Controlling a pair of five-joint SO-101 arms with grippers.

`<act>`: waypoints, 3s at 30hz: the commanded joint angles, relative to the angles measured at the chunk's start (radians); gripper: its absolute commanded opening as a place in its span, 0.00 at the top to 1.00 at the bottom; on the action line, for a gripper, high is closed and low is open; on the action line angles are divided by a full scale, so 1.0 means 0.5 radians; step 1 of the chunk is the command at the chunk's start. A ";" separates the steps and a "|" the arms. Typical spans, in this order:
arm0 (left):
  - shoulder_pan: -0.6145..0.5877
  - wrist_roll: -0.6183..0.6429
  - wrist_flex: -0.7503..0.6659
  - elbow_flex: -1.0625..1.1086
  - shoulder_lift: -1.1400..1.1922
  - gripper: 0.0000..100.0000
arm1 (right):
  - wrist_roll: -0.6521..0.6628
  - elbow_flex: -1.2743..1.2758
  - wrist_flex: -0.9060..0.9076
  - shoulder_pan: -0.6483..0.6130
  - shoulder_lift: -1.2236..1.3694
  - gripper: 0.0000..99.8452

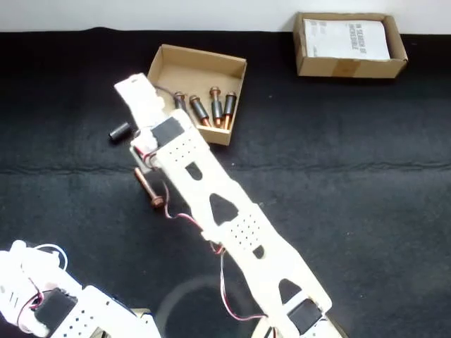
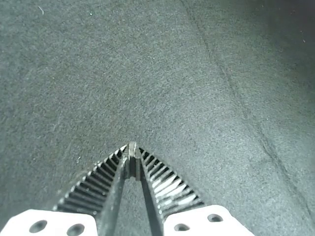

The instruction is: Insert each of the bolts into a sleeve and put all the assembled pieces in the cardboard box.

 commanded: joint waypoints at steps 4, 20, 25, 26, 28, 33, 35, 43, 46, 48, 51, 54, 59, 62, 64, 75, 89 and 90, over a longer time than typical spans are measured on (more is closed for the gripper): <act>0.029 -0.003 0.003 0.038 -0.017 0.99 | 0.021 -0.084 -0.192 0.023 0.158 0.99; 0.091 -0.009 0.000 0.038 -0.020 0.99 | 0.012 -0.087 -0.222 -0.327 0.247 0.99; 0.097 -0.009 -0.003 0.038 -0.020 0.99 | 0.006 -0.173 -0.051 -0.468 0.216 0.99; 0.097 -0.009 -0.003 0.038 -0.020 0.99 | 0.006 -0.204 0.017 -0.508 0.204 0.99; 0.094 -0.009 -0.003 0.038 -0.020 0.99 | 0.006 -0.287 0.121 -0.575 0.201 0.99; 0.087 -0.009 -0.003 0.038 -0.020 0.99 | 0.021 -0.499 0.299 -0.677 0.219 0.99; 0.087 -0.009 -0.003 0.038 -0.020 0.99 | 0.021 -0.523 0.259 -0.674 0.222 0.99; 0.084 -0.009 -0.003 0.038 -0.020 0.99 | 0.021 -0.529 -0.308 -0.376 0.222 0.99; 0.084 -0.009 -0.003 0.038 -0.020 0.99 | 0.021 -0.520 -0.631 -0.259 0.226 0.99; 0.084 -0.009 -0.003 0.038 -0.020 0.99 | 0.021 -0.517 -0.802 -0.210 0.229 0.99; 0.081 -0.009 -0.006 0.038 -0.020 0.99 | 0.021 -0.499 -1.097 -0.170 0.275 0.99; 0.081 -0.009 -0.006 0.038 -0.020 0.99 | 0.021 -0.391 -1.422 -0.149 0.321 0.99; 0.081 -0.009 -0.006 0.038 -0.020 0.99 | 0.021 -0.170 -1.772 -0.133 0.324 0.99; 0.081 -0.009 -0.006 0.038 -0.020 0.99 | 0.021 -0.041 -1.990 -0.121 0.336 0.96; 0.081 -0.009 -0.006 0.038 -0.020 0.99 | 0.021 0.063 -2.104 -0.106 0.336 0.89; 0.081 -0.009 0.003 0.038 -0.023 0.99 | 0.279 0.591 -2.555 -0.081 0.339 0.78; 0.081 -0.009 -0.003 0.038 -0.023 0.99 | 0.083 0.397 -1.935 -0.189 0.321 0.78; 0.081 -0.009 -0.003 0.038 -0.023 0.99 | 0.052 0.339 -1.843 -0.189 0.321 0.78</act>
